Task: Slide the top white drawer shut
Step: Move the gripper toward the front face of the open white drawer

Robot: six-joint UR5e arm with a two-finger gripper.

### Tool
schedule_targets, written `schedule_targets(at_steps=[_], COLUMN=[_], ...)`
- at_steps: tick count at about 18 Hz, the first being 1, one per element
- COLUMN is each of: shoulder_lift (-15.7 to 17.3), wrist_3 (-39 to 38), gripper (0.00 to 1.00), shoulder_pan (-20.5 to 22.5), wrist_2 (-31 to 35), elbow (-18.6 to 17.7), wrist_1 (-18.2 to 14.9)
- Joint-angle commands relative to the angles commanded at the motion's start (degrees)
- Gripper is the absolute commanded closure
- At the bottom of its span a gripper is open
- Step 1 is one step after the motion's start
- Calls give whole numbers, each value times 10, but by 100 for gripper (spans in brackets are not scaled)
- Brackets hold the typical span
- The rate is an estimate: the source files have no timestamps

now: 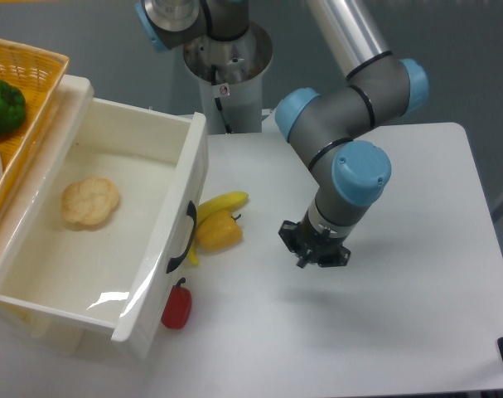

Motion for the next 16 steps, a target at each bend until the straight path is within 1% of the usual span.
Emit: schedule_targets(at_steps=[2,3,5,8,12,14,16], shoulder_lift=[11,12,19,24,25,25,25], wrist_3=[-16,-18,-20,-50,-68,-91,-95], gripper=[88,90,94,95,95,95,94], shoulder_pan=[-3,-9,-19,-30,-30,-29,-29], wrist_2=[-25,-42,-64,-90,-149,-185,-194], elbow=[-1,-2,-3,-2,-1,0,0], wrist_1=[-28,-43,-58,-59,-61,-59,-60])
